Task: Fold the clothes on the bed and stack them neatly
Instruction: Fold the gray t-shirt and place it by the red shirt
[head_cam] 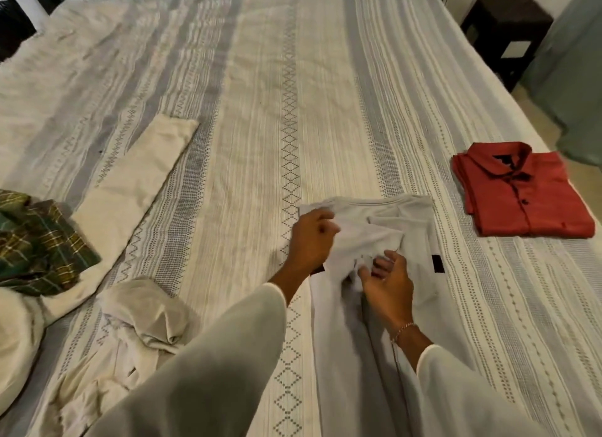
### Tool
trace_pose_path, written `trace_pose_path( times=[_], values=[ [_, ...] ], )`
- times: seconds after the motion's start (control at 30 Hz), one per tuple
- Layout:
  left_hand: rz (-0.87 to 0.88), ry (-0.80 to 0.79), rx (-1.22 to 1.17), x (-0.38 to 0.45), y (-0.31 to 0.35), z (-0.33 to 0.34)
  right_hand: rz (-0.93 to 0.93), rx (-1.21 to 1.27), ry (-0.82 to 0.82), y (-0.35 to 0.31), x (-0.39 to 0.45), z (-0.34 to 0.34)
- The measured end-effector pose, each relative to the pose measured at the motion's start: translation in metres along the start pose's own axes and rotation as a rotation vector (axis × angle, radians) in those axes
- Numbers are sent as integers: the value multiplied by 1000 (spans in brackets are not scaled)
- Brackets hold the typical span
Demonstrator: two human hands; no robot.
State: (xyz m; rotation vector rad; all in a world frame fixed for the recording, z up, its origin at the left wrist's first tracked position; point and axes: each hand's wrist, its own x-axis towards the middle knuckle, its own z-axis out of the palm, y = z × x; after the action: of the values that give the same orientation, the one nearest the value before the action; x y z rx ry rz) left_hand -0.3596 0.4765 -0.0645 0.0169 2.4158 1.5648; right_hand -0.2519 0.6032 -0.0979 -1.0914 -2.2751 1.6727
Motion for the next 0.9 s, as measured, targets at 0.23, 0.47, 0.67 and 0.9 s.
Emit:
trace_pose_path(
  times=[0.23, 0.47, 0.67, 0.9],
  values=[
    [-277, 34, 173, -2, -46, -18, 338, -184, 24, -17, 63, 12],
    [-311, 76, 294, 31, -57, -2, 246, -10, -135, -15, 66, -7],
    [-295, 68, 232, 54, -56, 6, -90, 63, -234, -28, 45, -60],
    [-233, 94, 90, 67, -61, 7, -98, -362, -69, 13, 52, -66]
  ],
)
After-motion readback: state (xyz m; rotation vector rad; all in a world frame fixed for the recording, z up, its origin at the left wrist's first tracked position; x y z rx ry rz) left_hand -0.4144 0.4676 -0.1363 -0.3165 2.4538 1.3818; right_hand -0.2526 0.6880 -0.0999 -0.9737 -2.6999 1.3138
